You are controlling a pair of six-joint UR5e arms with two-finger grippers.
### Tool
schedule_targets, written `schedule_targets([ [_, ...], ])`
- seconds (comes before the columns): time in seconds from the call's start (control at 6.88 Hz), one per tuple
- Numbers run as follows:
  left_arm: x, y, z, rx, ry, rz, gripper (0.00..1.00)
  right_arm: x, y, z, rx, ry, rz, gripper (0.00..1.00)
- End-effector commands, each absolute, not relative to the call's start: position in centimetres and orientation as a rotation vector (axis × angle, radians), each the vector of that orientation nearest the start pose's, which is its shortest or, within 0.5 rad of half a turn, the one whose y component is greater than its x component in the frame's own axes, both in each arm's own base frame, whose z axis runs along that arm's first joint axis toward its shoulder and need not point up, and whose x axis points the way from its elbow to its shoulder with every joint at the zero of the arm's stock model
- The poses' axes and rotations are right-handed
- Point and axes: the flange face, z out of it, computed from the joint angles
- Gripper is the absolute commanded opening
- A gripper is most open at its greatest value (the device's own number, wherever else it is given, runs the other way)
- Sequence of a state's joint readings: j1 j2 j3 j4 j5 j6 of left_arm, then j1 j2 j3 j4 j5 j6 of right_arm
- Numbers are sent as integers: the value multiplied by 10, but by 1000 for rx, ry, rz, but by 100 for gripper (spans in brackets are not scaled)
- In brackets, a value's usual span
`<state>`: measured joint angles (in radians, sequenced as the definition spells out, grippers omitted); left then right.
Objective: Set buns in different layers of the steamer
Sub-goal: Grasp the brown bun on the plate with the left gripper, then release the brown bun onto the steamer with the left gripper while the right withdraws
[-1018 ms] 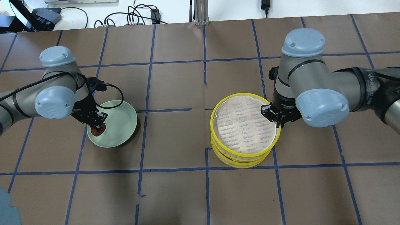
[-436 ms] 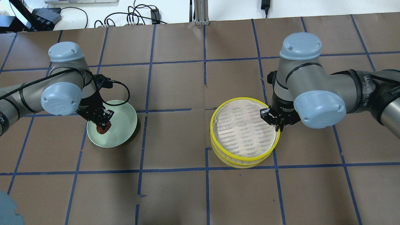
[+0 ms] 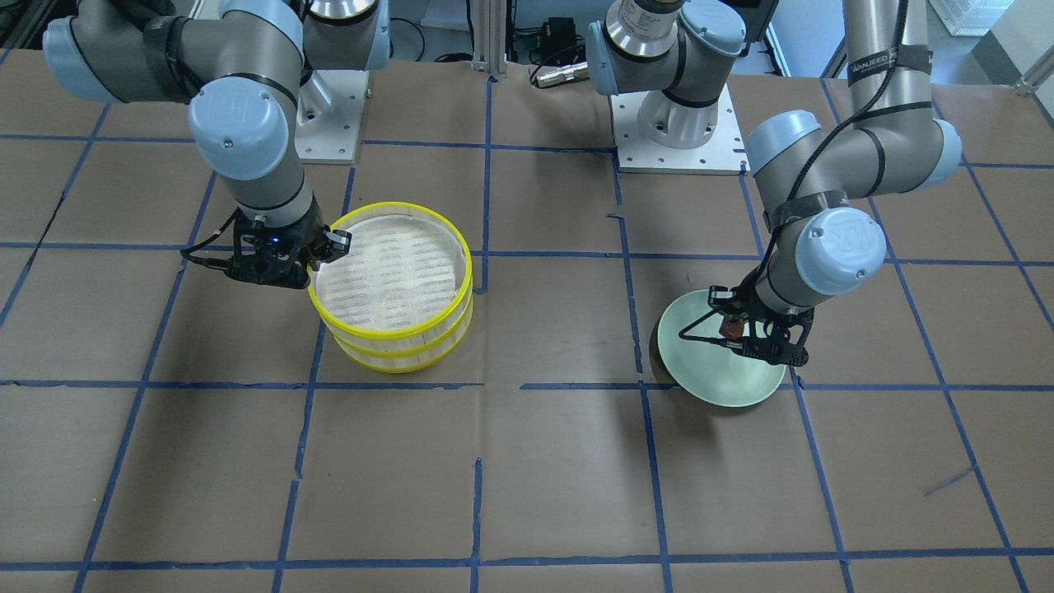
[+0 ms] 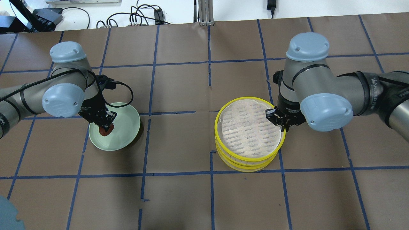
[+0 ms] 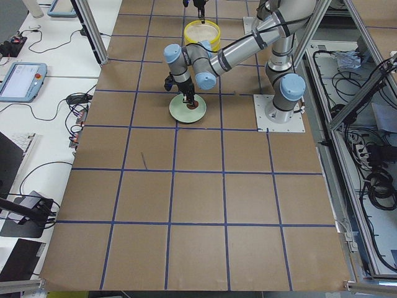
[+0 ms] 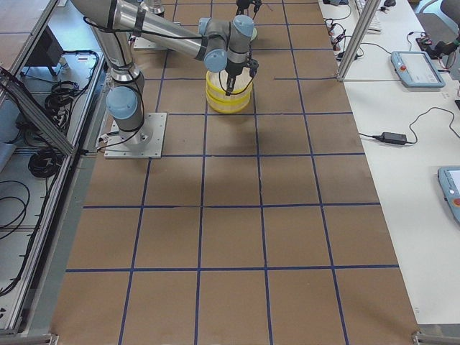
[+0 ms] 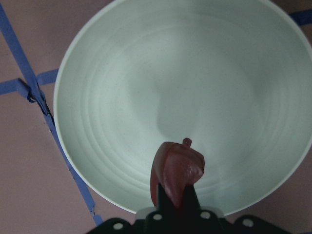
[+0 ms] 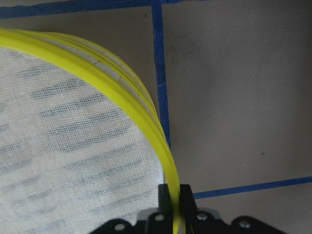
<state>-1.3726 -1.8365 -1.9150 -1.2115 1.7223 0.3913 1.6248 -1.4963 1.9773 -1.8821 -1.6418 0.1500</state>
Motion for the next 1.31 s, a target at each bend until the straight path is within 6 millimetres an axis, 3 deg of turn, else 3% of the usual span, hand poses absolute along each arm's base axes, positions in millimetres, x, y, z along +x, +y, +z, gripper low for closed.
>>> schedule_targets([
  [0.0,-23,-528,240,339,3017,413,20,151,-446,280,140,3215,286,9],
  [0.29,-32,-537,255,345,3010,381,20,151,-446,278,137,3216,291,13],
  [0.44,-57,-545,283,354,2999,384,20,151,-446,279,138,3213,287,77],
  [0.58,-101,-548,316,357,2996,389,20,150,-449,283,142,3219,274,100],
  [0.73,-165,-537,346,336,3070,324,20,149,-458,296,122,3224,228,100],
  [1.02,-269,-504,361,177,3261,318,20,139,-487,349,124,3227,166,100],
  [1.16,-314,-490,366,129,3361,295,20,121,-498,365,117,3223,152,100],
])
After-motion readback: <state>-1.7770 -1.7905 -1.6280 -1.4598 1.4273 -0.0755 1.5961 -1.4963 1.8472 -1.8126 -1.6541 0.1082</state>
